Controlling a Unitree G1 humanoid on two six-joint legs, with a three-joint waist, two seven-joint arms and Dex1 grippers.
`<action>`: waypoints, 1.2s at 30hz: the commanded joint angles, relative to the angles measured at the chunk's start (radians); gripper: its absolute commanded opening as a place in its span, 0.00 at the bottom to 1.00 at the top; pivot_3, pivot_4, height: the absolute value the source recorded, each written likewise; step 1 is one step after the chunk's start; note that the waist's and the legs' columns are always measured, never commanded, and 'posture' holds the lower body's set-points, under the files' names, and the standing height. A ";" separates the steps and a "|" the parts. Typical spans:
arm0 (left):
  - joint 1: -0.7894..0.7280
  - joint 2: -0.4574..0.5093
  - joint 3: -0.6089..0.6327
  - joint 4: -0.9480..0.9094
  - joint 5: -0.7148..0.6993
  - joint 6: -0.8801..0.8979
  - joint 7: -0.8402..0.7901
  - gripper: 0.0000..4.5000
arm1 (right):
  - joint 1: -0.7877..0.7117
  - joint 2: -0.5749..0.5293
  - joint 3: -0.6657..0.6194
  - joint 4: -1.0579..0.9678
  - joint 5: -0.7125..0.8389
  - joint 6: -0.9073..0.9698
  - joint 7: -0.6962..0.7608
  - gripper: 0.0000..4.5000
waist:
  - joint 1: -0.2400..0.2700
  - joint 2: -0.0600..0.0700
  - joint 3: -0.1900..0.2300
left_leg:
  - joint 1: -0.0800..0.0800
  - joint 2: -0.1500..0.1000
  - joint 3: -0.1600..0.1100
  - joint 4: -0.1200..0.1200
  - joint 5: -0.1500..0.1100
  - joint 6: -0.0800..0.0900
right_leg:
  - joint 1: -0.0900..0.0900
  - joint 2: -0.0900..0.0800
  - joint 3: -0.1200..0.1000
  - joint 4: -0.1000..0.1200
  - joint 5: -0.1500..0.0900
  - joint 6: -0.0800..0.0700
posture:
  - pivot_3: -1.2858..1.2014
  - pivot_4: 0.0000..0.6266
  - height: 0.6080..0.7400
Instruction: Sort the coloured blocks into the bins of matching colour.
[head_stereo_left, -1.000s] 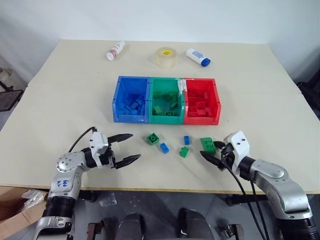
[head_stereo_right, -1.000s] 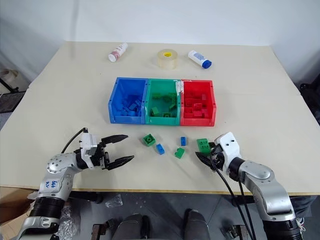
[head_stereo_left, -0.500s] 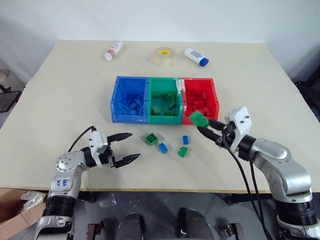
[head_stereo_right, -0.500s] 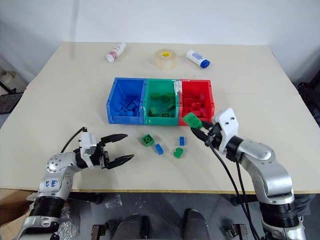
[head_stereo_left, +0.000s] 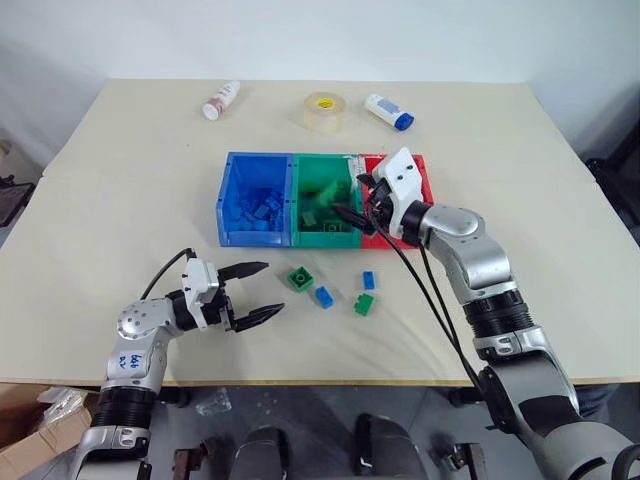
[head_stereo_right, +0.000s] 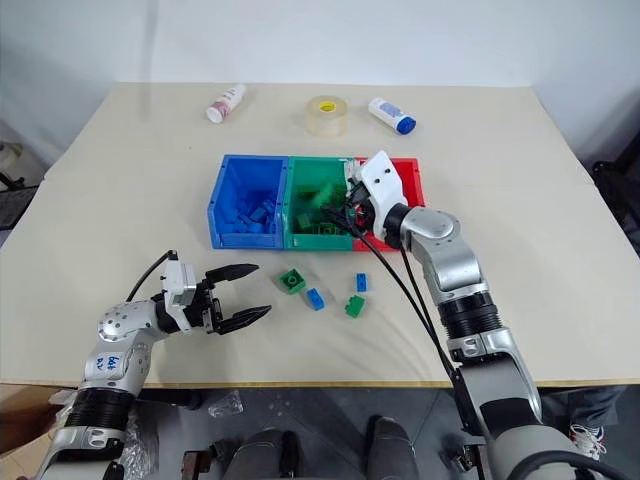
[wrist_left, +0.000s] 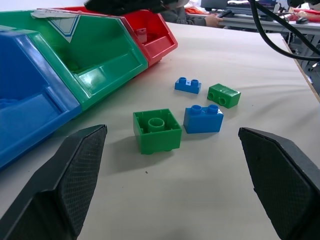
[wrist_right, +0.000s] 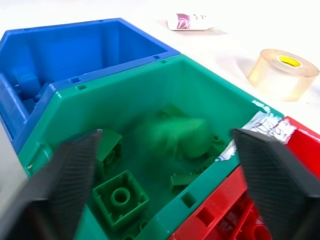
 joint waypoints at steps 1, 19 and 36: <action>-0.005 0.001 0.005 -0.003 -0.006 -0.020 -0.007 1.00 | 0.054 -0.034 -0.024 -0.111 0.023 0.004 0.045 1.00 | -0.001 0.000 0.000 | 0.000 0.000 0.000 0.000 0.000 0.000 | 0.000 0.000 0.000 0.000 0.000 0.000 | 0.52 0.24 1.00; -0.048 0.016 -0.002 0.089 -0.006 -0.044 -0.066 1.00 | 0.872 -0.484 -0.392 -0.747 0.271 0.184 0.316 1.00 | 0.010 -0.001 0.000 | 0.001 0.000 -0.001 0.002 -0.001 0.001 | 0.002 0.000 0.000 -0.002 0.001 0.001 | 0.52 0.24 1.00; -0.040 0.017 0.009 0.075 -0.030 -0.061 -0.109 1.00 | 0.626 -0.345 -0.010 -0.608 0.120 0.181 0.251 1.00 | 0.001 -0.001 0.000 | 0.003 0.000 -0.001 0.002 -0.001 0.001 | 0.003 0.000 0.000 0.000 0.000 0.000 | 0.52 0.24 1.00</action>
